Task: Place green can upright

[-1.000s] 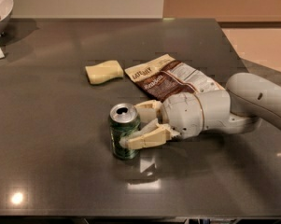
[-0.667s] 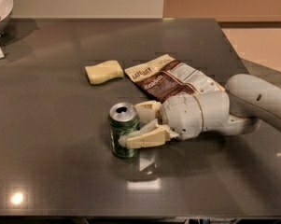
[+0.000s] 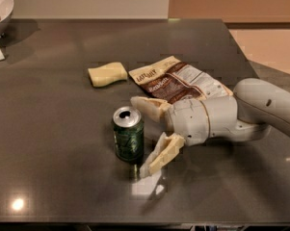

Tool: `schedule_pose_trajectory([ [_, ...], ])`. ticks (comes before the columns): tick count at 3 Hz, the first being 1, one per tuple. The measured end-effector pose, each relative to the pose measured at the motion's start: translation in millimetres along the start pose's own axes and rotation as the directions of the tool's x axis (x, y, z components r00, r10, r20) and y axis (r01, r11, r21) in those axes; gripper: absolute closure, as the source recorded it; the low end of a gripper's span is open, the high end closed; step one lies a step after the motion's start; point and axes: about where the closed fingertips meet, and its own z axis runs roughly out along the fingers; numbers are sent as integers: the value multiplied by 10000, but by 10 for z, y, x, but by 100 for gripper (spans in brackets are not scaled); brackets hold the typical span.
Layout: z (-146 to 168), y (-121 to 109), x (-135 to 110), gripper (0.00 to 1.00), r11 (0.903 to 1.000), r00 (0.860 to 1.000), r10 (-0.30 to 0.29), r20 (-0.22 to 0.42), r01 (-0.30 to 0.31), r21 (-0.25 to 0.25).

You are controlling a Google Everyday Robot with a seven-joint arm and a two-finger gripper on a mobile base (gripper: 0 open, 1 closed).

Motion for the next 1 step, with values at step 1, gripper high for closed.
schedule_pose_trajectory([
  [1, 1, 0, 0, 0, 10000, 10000, -1, 0, 1, -1],
])
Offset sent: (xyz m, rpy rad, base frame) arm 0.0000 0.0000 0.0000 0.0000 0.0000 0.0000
